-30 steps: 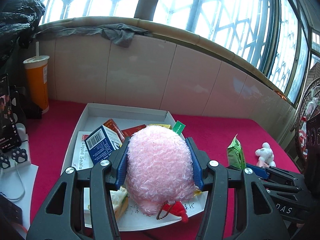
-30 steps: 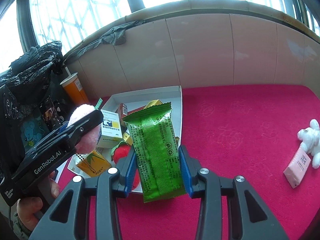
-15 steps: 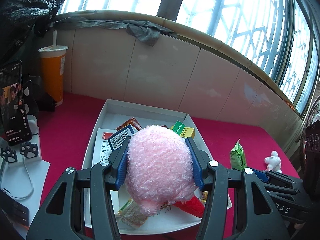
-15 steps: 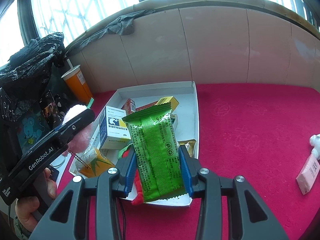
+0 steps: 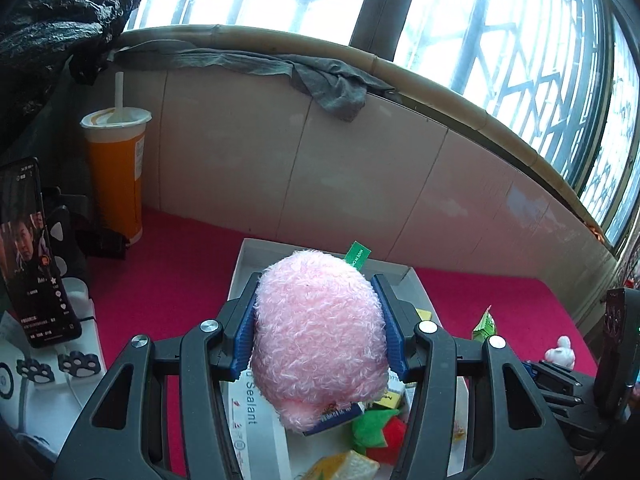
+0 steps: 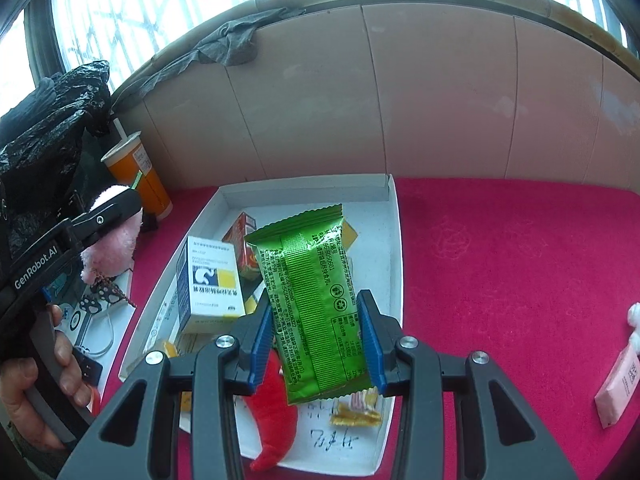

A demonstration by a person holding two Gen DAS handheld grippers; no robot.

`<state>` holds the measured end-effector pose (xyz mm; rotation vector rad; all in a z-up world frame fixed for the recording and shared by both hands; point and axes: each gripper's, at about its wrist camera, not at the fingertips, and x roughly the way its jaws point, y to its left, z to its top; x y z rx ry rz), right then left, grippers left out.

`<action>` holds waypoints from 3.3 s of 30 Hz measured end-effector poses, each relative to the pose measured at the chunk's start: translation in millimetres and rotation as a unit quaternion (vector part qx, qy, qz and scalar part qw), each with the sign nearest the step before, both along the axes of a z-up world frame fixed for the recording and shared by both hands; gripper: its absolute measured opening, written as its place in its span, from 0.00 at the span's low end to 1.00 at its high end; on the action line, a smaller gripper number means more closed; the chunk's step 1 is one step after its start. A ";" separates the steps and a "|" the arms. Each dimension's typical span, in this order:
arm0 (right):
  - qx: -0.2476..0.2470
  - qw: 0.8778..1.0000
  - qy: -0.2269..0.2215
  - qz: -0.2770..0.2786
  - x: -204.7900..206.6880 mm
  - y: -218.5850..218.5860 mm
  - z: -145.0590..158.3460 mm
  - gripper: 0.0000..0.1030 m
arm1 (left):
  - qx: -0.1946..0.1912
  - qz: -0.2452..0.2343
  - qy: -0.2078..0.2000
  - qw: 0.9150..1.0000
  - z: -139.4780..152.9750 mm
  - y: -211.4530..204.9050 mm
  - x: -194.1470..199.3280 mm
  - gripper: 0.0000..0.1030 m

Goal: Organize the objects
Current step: 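Carry the pink plush ball and green packet over the white tray, then open both grippers to drop the plush ball and packet in the tray, then move both open grippers toward the pink tissue pack and white bunny, then grasp the pink tissue pack with the left gripper while the right grasps the white plush bunny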

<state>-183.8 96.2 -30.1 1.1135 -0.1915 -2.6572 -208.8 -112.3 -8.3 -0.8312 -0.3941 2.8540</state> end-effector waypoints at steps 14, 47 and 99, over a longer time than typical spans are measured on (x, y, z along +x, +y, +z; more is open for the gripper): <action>0.006 1.000 -0.006 -0.004 -81.6 -37.1 -5.6 0.43 | -0.073 0.015 -0.033 0.997 -16.6 17.3 -45.6 0.85; -0.030 0.989 0.025 -0.141 72.0 113.8 -26.3 1.00 | -0.135 -0.084 -0.001 0.987 -5.6 148.3 23.4 0.96; -0.114 0.936 0.008 -0.333 78.1 383.2 -83.2 0.80 | -0.193 -0.378 -0.051 0.904 -101.9 443.0 42.2 0.49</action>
